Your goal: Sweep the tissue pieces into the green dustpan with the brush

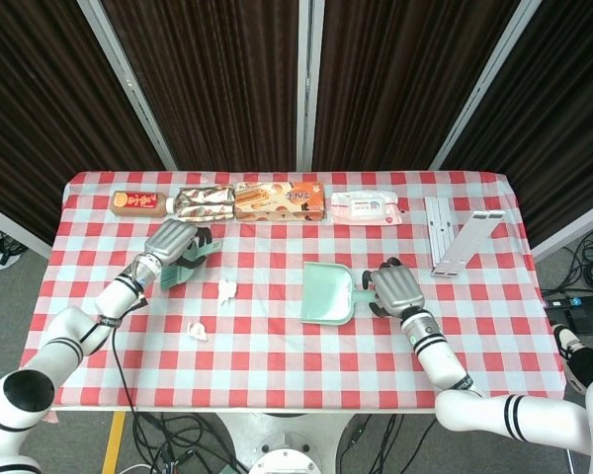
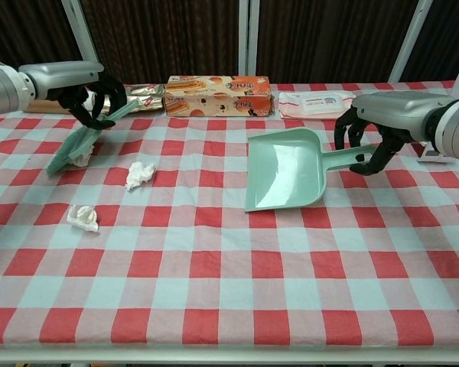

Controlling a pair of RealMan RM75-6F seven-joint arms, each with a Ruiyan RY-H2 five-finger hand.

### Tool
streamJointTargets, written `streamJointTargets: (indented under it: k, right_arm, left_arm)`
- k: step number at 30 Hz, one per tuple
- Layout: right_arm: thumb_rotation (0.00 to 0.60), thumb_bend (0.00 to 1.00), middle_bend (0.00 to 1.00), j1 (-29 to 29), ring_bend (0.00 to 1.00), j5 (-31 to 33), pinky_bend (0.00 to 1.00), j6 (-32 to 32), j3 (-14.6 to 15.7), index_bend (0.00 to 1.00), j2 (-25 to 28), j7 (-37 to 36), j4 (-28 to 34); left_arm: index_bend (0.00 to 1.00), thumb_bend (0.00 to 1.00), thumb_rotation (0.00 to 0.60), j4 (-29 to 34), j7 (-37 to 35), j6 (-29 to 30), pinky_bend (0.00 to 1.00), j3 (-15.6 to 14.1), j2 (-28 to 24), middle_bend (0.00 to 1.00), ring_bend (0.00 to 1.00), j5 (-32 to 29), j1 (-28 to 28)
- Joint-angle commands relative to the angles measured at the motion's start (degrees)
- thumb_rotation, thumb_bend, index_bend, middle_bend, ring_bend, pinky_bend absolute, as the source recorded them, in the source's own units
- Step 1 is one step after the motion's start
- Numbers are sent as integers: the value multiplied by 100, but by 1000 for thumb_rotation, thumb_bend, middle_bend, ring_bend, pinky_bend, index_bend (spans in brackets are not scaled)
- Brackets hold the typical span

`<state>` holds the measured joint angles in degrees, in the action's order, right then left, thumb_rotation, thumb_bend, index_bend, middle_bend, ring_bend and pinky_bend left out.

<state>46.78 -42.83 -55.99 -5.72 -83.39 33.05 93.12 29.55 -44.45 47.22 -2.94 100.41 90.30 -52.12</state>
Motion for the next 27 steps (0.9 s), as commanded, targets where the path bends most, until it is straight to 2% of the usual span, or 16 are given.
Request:
streamJointTargets:
  k: [1,6,16,21,27]
  right_arm:
    - [600,373,569,11,279,13,171,-4,-6,620,4,20,15]
    - [600,374,569,13,279,-8,171,-23,-16,620,35,23,60]
    - [600,373,569,-53,279,-124,171,-4,-9,620,107,-134,72]
    - [600,374,569,-53,279,-223,171,103,-5,620,114,-238,10]
    - [600,373,569,-61,279,-376,171,239,-21,620,114,-434,-105]
  left_arm:
    - [492,435,600,57,-363,88,857,-67,118,508,557,138,-91]
    - [492,431,600,691,-535,361,857,-58,-103,508,556,250,-171]
    - [491,429,600,2805,-87,592,857,242,-914,508,556,159,-328]
    - [490,429,600,3756,395,659,857,500,-1504,508,556,-254,-154]
    - [490,432,600,4429,1338,781,857,607,-2011,508,557,-981,368]
